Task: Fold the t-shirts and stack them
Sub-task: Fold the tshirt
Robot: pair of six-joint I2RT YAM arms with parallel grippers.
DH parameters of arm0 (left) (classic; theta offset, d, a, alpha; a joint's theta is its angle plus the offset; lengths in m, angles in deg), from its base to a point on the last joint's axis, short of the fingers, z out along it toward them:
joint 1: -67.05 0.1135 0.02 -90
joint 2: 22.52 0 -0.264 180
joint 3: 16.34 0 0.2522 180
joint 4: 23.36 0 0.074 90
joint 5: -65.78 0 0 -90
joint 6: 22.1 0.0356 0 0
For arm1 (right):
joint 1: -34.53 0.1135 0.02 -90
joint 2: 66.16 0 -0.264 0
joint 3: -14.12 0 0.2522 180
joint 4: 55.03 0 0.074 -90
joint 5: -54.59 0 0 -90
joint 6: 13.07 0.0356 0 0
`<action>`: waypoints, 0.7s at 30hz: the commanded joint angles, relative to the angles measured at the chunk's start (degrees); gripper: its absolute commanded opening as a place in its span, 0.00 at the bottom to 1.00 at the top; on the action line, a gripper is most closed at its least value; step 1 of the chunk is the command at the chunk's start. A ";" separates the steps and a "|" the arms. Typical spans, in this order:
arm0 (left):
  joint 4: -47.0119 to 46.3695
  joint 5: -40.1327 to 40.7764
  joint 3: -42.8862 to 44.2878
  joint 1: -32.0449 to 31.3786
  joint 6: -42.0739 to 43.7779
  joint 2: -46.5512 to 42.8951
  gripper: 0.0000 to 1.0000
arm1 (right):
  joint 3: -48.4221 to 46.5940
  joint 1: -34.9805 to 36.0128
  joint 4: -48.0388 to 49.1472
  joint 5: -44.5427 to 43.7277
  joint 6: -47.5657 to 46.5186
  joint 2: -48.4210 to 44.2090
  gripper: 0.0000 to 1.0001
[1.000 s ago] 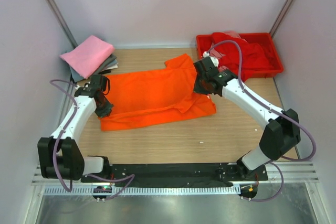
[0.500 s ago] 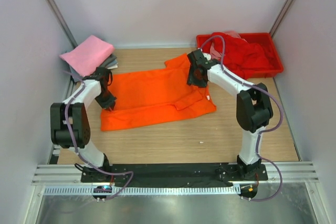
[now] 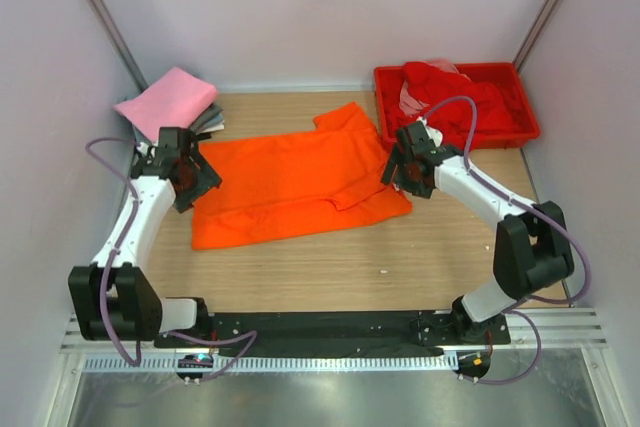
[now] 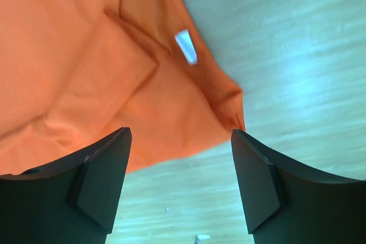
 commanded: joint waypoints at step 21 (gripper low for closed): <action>-9.69 3.33 -26.17 0.27 -7.06 -11.81 0.90 | 16.13 -6.22 15.64 8.20 -0.69 2.14 0.21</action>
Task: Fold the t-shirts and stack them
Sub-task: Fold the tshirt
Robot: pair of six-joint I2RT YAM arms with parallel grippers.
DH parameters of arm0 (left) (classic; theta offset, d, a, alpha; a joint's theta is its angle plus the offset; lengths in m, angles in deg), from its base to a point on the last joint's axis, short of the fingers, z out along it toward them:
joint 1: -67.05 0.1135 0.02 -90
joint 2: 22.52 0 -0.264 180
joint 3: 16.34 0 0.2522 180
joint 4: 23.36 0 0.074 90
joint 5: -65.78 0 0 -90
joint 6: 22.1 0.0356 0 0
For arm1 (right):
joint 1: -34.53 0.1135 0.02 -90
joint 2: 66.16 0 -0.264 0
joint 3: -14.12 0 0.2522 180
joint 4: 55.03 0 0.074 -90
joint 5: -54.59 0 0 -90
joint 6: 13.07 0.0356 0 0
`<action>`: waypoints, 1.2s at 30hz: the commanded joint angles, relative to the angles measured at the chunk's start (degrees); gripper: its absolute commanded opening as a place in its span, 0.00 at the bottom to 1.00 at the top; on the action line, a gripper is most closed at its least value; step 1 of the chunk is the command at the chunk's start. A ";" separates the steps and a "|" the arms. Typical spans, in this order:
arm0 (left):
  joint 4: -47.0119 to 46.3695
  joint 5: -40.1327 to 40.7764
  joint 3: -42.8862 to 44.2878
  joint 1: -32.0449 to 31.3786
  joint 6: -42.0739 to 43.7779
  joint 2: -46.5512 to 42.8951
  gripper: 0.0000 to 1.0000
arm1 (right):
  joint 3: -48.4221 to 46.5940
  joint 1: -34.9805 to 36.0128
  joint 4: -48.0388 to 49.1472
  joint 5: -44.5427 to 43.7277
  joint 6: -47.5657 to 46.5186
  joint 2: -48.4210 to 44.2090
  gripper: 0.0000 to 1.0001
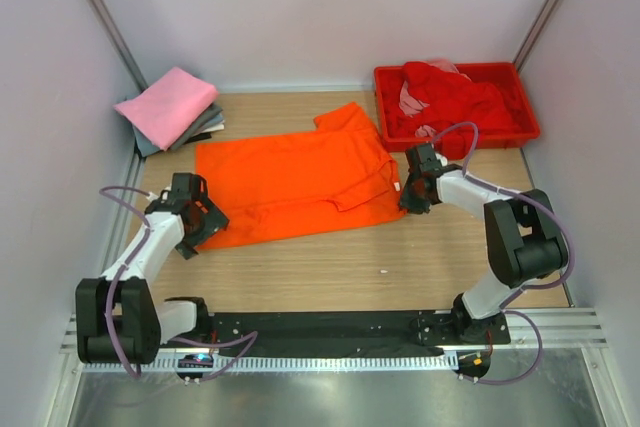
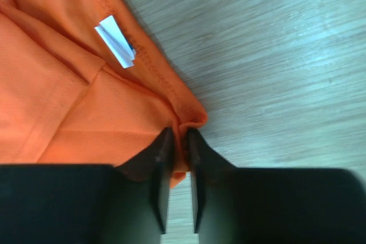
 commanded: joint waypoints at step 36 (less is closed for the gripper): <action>4.67 -1.76 -4.29 -6.23 -9.30 -14.16 0.00 | 16.56 -3.86 -20.26 0.53 14.68 -43.63 0.01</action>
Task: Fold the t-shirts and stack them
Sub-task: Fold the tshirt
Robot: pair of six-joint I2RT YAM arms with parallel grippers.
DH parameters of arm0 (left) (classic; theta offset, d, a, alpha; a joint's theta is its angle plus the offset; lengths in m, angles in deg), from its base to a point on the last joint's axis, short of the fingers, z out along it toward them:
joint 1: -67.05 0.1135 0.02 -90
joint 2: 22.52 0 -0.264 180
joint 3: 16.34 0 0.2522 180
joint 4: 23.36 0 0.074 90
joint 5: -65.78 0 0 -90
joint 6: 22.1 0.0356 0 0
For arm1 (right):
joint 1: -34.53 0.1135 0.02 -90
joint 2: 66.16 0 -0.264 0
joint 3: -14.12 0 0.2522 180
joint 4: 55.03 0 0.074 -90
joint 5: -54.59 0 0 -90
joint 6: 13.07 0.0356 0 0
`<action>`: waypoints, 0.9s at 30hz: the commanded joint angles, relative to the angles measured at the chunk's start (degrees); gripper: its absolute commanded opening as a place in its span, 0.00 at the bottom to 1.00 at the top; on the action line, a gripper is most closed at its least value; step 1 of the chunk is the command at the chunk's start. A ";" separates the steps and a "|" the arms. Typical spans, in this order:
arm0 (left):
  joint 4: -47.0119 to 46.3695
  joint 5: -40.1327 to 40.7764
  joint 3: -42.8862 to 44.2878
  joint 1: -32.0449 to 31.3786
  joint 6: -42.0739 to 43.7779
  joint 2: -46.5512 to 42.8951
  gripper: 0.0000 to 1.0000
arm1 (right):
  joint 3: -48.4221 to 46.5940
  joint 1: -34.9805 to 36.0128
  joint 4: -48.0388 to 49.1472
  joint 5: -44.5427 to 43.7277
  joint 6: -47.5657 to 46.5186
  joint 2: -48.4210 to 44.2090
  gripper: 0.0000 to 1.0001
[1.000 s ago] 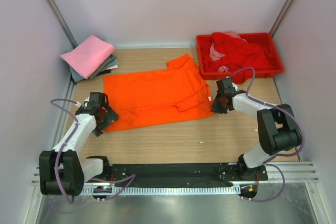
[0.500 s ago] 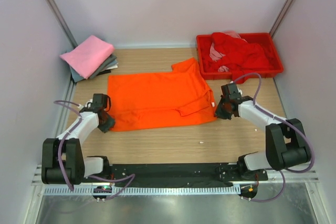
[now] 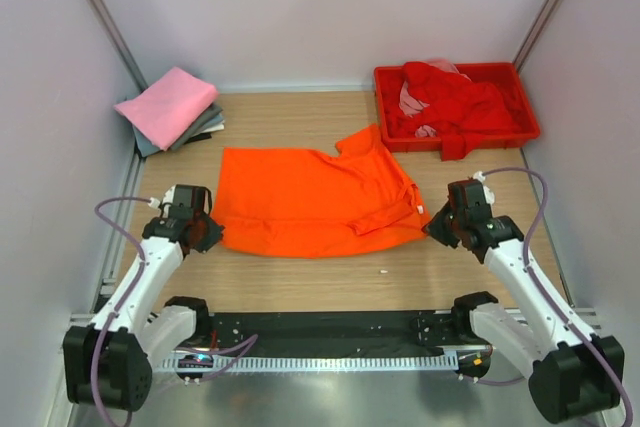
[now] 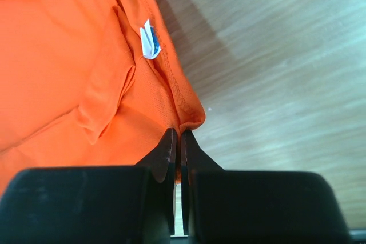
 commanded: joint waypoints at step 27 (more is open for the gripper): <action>22.79 -0.12 22.10 -6.65 14.24 -10.20 0.82 | -0.07 2.42 -0.68 10.39 2.59 -1.39 0.51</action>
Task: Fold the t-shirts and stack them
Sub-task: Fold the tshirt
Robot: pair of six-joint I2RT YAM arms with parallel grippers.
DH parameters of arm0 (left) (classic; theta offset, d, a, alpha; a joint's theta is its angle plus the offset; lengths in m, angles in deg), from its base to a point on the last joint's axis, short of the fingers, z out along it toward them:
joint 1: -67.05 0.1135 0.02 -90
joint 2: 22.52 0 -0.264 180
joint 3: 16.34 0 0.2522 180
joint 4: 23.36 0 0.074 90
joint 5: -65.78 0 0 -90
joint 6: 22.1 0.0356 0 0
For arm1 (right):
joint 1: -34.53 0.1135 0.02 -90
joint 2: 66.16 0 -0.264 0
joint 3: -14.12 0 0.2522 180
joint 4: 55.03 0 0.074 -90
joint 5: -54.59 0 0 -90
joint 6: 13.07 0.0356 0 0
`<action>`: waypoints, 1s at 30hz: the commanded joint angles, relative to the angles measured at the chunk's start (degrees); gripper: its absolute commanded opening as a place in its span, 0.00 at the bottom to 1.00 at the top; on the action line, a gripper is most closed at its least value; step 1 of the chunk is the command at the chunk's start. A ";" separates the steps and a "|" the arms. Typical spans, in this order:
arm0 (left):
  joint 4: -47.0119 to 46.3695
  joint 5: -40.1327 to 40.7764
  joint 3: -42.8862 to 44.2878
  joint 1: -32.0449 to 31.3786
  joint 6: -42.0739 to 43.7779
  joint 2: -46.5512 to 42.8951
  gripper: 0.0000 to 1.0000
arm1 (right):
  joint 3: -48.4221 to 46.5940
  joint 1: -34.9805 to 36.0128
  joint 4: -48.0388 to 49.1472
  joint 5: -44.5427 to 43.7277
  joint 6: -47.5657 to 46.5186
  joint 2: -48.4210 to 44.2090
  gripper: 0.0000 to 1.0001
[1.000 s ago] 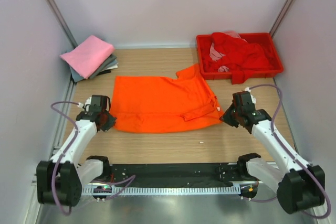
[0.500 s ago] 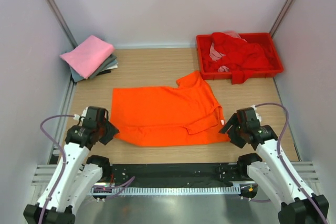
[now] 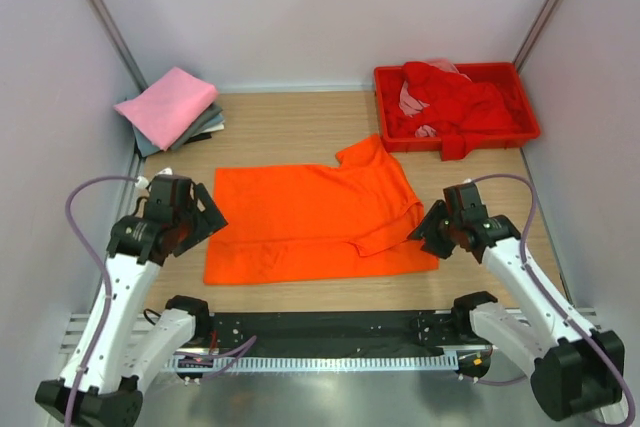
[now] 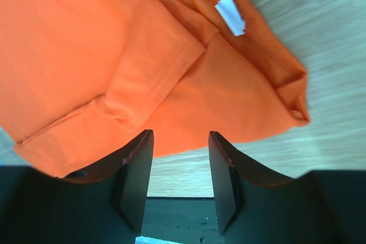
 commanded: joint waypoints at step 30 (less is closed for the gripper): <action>-8.39 7.87 3.18 0.01 14.09 2.44 0.84 | 2.99 15.24 24.84 -7.79 9.57 22.83 0.46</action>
